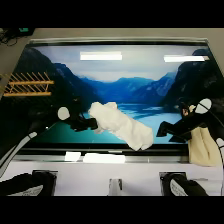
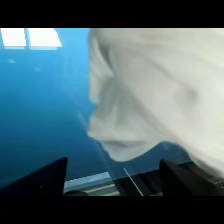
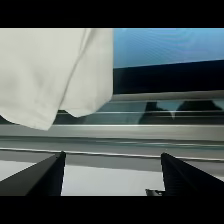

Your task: Fold the shirts.

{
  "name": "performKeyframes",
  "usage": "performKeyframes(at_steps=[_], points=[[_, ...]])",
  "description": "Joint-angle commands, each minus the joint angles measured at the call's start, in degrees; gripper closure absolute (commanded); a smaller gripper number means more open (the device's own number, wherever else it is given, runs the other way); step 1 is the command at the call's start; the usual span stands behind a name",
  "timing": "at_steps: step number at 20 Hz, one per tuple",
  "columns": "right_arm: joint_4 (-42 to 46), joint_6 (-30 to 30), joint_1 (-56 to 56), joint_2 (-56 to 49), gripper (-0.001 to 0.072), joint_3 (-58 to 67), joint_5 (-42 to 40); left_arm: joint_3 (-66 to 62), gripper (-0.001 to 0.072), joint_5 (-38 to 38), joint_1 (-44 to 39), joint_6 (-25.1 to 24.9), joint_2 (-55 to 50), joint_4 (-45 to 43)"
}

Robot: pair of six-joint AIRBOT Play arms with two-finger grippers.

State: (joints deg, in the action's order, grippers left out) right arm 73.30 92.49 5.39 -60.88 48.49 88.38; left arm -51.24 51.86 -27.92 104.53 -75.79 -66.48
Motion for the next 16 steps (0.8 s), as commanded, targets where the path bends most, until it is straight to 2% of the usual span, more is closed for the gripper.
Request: performKeyframes(at_steps=[1,2,3,6,7,11,15,16], points=[[-0.2,0.2,0.0,0.0,0.0089,-5.6,-0.9,1.3,0.0143,-8.0,-0.4,0.1,-2.8,2.0],[-0.2,0.3,0.0,0.0,0.0089,-7.3,-1.8,1.3,0.0254,-10.0,-0.4,0.3,-3.1,2.1],[-0.8,0.3,0.0,0.0,0.0089,-9.3,-3.0,1.3,0.0272,-11.5,-0.4,0.3,-3.2,2.5],[-4.4,0.2,0.0,0.0,0.0118,-14.8,-9.1,1.3,0.0635,-11.7,-0.3,0.2,-3.2,2.7],[-5.5,0.1,0.0,0.0,0.0119,-16.1,-12.1,1.2,0.0674,-11.8,-0.3,0.2,-3.0,2.7],[-8.6,-1.2,0.0,-0.8,0.0165,-18.1,-19.6,0.9,0.0676,-9.4,-0.3,0.1,-1.4,2.6],[-11.9,-3.2,0.0,-2.5,0.0172,-18.1,-23.8,0.9,0.0676,-9.2,-0.3,0.1,-0.1,2.7],[-11.8,-3.4,0.0,-3.1,0.0195,-18.1,-24.3,0.9,0.0676,-9.0,-0.3,0.1,0.2,2.8]])
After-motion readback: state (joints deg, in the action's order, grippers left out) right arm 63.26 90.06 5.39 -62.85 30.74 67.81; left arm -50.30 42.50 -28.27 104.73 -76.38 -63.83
